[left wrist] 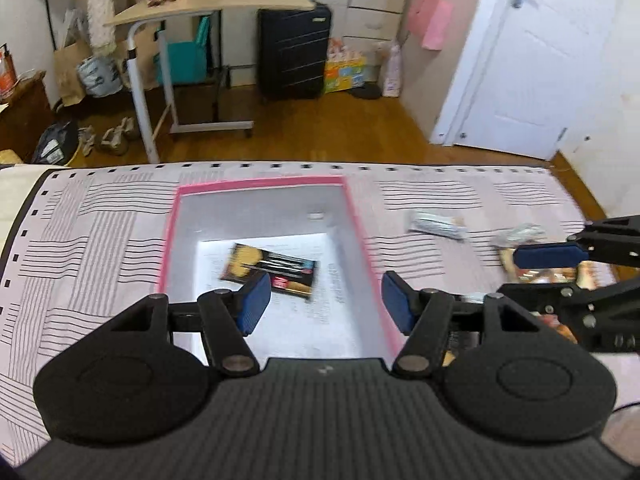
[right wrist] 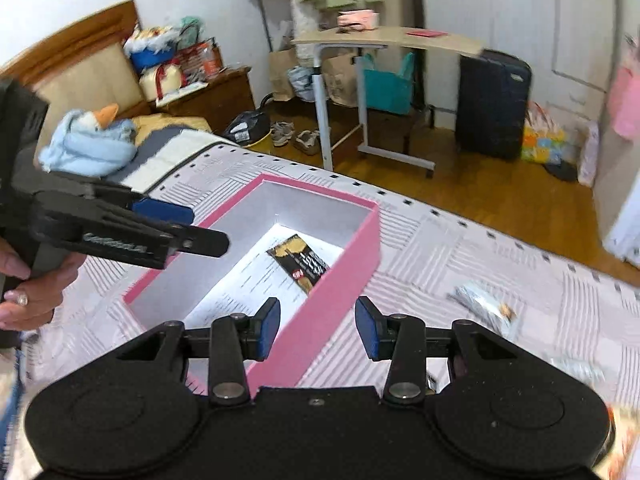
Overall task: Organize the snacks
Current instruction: 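Close the left gripper on a white wafer bar while the right gripper grasps another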
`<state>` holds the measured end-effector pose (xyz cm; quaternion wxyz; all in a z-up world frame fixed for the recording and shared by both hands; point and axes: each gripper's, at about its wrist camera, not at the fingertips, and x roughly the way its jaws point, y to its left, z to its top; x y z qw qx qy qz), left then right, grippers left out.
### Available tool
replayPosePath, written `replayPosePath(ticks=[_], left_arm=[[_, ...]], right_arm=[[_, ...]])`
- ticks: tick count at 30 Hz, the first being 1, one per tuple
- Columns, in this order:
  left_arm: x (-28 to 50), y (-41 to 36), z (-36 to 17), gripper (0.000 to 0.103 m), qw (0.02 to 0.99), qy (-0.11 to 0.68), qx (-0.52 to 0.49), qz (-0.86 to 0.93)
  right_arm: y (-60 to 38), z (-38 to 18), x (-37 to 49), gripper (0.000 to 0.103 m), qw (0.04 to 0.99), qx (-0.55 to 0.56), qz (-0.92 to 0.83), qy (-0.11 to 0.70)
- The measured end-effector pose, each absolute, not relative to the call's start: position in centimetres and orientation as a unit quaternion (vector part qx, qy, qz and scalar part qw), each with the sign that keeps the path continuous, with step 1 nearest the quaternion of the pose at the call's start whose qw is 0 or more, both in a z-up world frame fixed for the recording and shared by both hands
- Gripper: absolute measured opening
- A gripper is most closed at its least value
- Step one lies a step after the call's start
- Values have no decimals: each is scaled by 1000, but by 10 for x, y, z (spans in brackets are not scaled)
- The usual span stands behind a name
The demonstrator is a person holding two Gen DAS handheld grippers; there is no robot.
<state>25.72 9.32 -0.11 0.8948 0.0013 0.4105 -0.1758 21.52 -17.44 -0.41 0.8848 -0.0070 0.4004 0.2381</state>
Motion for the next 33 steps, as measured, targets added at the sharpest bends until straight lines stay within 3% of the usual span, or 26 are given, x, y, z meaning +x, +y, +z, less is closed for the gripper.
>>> replayPosePath(ticks=[6, 13, 24, 33], left_arm=[[215, 47, 22, 58, 888, 403, 13, -224], [187, -11, 15, 58, 874, 411, 18, -260], [207, -81, -56, 52, 858, 449, 5, -251], [227, -97, -130, 51, 854, 466, -35, -231]], right_arm=[[-212, 8, 183, 47, 893, 15, 219, 392], [-242, -5, 160, 47, 898, -2, 199, 392], [-277, -88, 153, 44, 894, 4, 194, 405], [-278, -155, 171, 44, 869, 20, 179, 460]])
